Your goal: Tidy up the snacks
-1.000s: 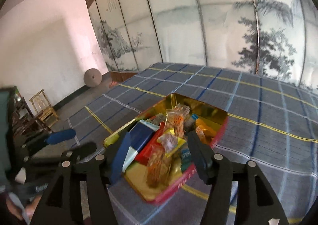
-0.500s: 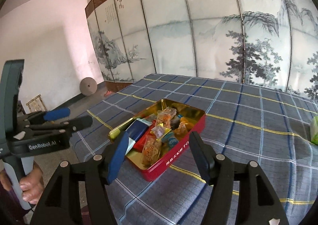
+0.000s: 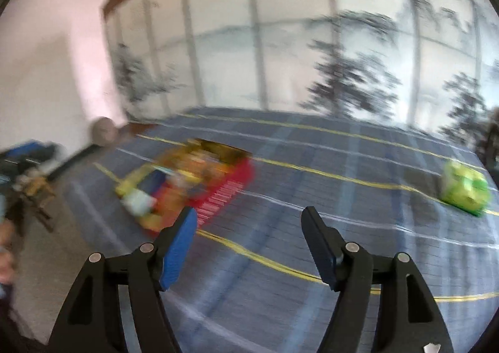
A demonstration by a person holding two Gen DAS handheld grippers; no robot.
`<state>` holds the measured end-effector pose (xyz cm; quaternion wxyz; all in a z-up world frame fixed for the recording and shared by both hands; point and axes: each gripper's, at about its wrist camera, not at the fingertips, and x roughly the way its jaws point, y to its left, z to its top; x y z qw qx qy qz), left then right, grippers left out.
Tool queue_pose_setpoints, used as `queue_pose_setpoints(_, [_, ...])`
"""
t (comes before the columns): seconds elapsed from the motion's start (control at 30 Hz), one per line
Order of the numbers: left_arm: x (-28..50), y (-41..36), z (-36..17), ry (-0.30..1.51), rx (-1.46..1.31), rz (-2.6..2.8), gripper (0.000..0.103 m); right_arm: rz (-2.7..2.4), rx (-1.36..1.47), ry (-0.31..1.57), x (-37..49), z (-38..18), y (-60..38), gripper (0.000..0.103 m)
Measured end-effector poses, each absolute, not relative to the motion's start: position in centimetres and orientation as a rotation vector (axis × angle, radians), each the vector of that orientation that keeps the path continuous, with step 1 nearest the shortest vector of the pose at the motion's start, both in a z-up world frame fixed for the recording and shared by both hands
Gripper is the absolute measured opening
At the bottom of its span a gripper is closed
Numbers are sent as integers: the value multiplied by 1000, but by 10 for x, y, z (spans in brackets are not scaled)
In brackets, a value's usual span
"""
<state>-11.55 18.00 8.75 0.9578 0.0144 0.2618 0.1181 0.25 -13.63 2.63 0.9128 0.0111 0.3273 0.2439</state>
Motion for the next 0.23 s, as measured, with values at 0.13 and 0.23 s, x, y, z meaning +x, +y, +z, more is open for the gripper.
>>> queue_pose_setpoints(0.13, [-113,175,87,535,47,249,103,309,-23,817,53,-19,-194,68])
queue_pose_setpoints(0.23, [-107,174,84,559,46,260,103,170,-12,914,84,-54,-240,68])
